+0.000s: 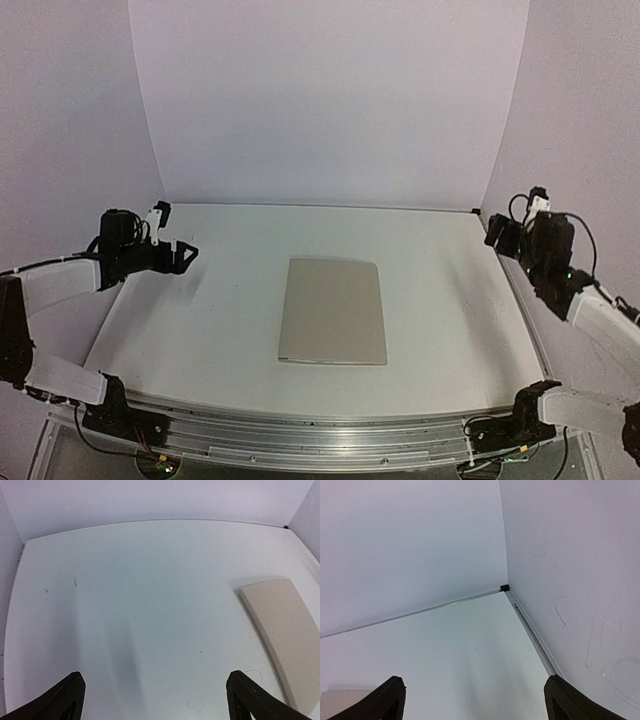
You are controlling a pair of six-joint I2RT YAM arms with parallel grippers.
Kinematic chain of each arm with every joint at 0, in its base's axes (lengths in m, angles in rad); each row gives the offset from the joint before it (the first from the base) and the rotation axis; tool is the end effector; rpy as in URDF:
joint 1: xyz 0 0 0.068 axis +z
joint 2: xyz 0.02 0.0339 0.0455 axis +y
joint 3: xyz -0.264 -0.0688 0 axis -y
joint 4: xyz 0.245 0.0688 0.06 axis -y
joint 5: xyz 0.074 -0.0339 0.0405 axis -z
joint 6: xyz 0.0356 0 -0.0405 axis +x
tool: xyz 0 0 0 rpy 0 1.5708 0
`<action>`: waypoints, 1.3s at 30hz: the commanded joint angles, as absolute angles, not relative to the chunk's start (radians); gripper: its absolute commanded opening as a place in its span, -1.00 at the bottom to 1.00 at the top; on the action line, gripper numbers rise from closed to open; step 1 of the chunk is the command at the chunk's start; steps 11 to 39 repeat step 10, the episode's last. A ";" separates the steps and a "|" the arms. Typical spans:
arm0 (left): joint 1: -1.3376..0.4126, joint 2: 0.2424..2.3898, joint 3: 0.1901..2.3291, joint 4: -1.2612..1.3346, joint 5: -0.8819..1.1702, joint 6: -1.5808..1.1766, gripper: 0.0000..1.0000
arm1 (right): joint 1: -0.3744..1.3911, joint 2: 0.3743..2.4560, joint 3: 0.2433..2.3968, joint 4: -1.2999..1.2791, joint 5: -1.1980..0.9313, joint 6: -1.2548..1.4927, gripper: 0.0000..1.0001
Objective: Put the files into the folder
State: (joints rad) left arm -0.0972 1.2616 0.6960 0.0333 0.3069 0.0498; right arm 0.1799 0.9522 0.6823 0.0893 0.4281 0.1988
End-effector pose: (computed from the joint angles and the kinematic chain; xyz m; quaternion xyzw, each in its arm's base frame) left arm 0.2693 -0.0371 0.2296 0.1386 0.8501 -0.1443 0.4871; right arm 0.2227 0.0255 0.3020 0.1431 0.7491 -0.0424 0.6454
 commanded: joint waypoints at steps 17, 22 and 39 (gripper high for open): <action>-0.040 1.071 0.217 0.623 0.107 0.002 0.94 | 0.188 0.690 0.095 0.588 0.457 0.099 0.97; -0.040 1.071 0.217 0.623 0.107 0.002 0.94 | 0.188 0.690 0.095 0.588 0.457 0.099 0.97; -0.040 1.071 0.217 0.623 0.107 0.002 0.94 | 0.188 0.690 0.095 0.588 0.457 0.099 0.97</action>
